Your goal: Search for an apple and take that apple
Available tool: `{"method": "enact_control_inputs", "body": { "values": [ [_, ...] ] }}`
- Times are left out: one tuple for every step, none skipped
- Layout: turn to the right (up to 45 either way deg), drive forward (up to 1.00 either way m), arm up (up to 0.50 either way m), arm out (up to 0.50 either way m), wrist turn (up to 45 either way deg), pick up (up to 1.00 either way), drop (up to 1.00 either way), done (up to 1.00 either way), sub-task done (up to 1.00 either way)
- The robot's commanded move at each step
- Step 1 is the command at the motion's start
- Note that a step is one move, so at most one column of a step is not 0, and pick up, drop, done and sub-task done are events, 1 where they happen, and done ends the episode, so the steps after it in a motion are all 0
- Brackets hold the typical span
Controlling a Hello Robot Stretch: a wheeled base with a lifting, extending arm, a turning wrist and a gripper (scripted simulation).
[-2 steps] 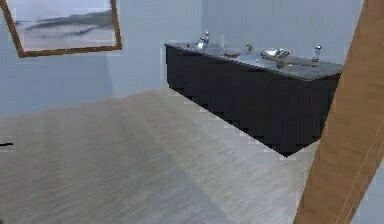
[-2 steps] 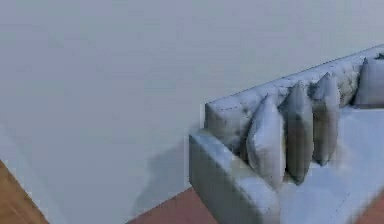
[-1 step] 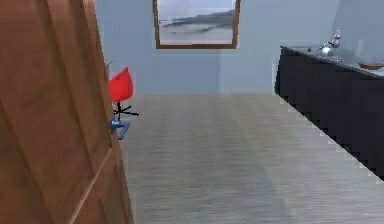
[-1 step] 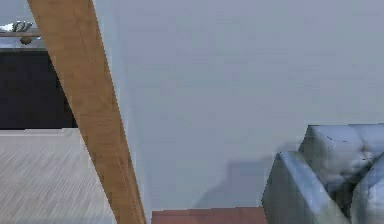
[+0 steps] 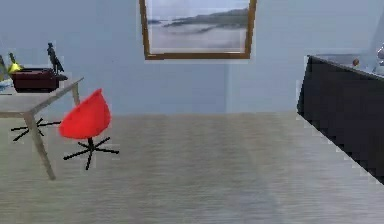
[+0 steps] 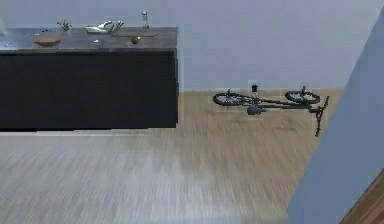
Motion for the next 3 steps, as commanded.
{"method": "enact_control_inputs", "body": {
  "values": [
    [-9.0, 0.0, 0.0, 0.0, 0.0, 0.0, 0.0, 0.0, 0.0],
    [0.0, 0.3, 0.0, 0.0, 0.0, 0.0, 0.0, 0.0, 0.0],
    [-36.0, 0.0, 0.0, 0.0, 0.0, 0.0, 0.0, 0.0, 0.0]
  ]
}}
